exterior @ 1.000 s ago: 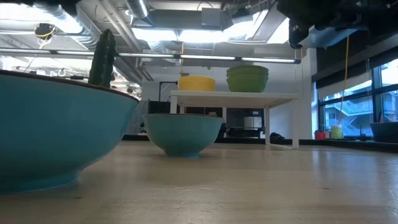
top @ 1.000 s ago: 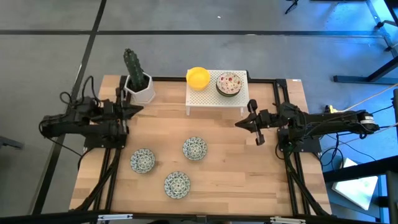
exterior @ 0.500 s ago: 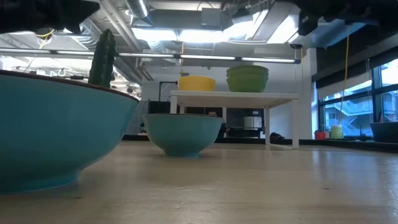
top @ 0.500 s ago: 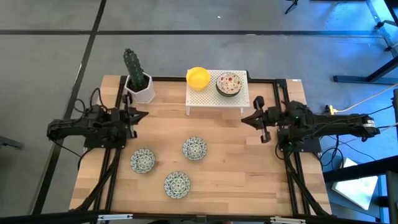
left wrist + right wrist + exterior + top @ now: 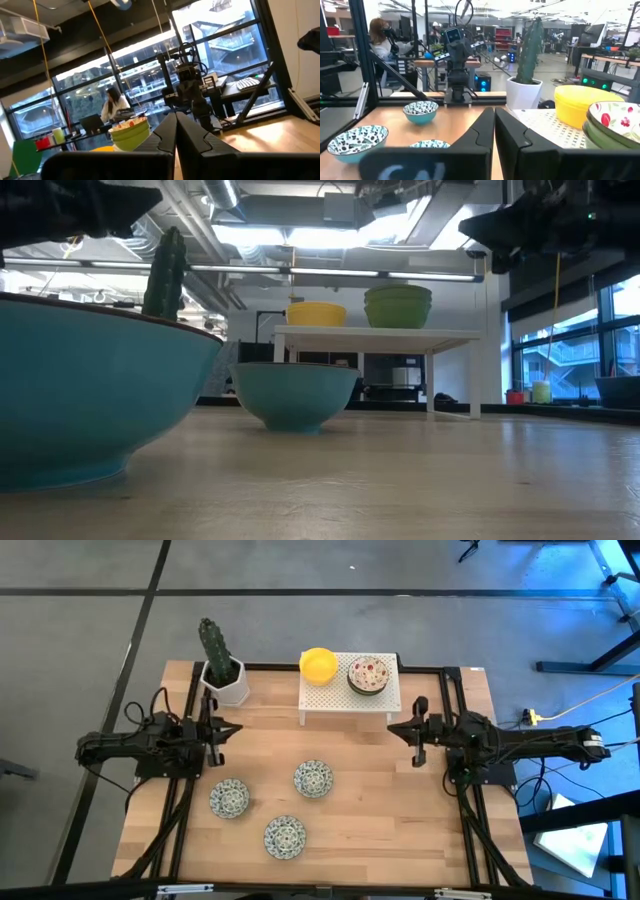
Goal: Pick & Place Mini bowls
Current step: Adjust the stacked green bowls on the shelf
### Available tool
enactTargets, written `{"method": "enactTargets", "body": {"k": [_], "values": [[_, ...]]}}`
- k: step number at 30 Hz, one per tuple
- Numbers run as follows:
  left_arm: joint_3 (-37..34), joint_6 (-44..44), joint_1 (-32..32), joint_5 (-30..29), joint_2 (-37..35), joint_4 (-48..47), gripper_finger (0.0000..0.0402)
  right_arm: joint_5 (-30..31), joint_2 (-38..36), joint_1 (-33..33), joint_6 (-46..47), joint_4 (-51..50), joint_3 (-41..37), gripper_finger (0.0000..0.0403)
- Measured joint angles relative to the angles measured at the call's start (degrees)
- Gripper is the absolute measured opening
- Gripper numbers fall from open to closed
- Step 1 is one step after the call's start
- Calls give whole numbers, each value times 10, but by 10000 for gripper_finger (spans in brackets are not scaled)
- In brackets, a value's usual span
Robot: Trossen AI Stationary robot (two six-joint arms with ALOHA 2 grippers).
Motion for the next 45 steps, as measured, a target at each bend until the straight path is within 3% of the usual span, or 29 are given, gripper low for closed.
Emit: {"method": "enactTargets", "body": {"k": [8, 12, 17, 24, 45], "values": [[0, 4, 0, 0, 0, 6, 6, -1, 98, -2, 11, 60, 24, 5], [0, 4, 0, 0, 0, 20, 7, 12, 193, -7, 9, 55, 73, 5], [0, 1, 0, -1, 0, 20, 2, 93, 302, -29, 13, 36, 135, 4], [0, -11, 0, 0, 0, 12, 8, 99, 386, -63, 34, -15, 189, 3], [0, -44, 0, 5, 0, -7, 7, 119, 408, -100, 31, -59, 208, 4]]}}
